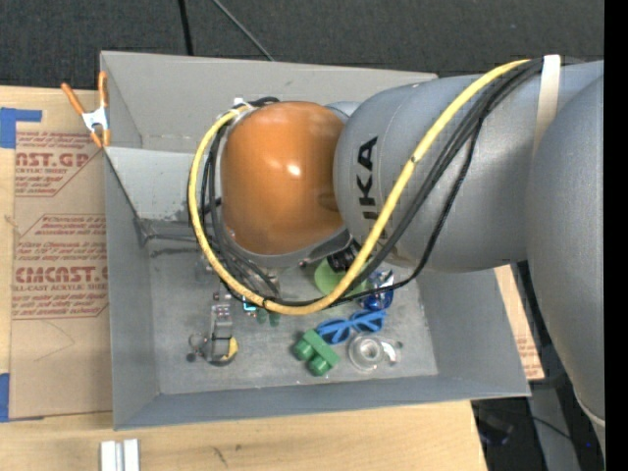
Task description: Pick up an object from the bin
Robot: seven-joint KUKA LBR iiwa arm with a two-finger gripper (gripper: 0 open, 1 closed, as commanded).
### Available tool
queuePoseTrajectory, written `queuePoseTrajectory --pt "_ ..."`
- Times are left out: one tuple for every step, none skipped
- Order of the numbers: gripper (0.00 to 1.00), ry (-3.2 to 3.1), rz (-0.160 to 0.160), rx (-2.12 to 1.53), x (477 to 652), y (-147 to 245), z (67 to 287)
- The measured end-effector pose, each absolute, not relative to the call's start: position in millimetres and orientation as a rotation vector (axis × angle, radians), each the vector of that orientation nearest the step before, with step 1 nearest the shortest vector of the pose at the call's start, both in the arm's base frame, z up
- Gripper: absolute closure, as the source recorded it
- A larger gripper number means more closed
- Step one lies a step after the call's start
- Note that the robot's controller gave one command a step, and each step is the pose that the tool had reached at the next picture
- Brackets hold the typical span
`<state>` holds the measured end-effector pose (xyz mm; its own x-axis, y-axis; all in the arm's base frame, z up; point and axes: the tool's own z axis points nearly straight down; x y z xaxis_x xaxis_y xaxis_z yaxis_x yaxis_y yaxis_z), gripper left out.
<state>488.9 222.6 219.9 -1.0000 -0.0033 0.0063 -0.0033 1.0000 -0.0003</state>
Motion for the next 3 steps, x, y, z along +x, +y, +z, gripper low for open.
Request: queuePoseTrajectory --pt "0.0 -3.131 0.007 -0.129 487.5 173.1 143.2" --pt "0.0 -3.135 0.003 -0.02 517.1 167.9 65.7" --pt "1.0 -3.148 -0.005 -0.02 520.3 169.1 72.9"
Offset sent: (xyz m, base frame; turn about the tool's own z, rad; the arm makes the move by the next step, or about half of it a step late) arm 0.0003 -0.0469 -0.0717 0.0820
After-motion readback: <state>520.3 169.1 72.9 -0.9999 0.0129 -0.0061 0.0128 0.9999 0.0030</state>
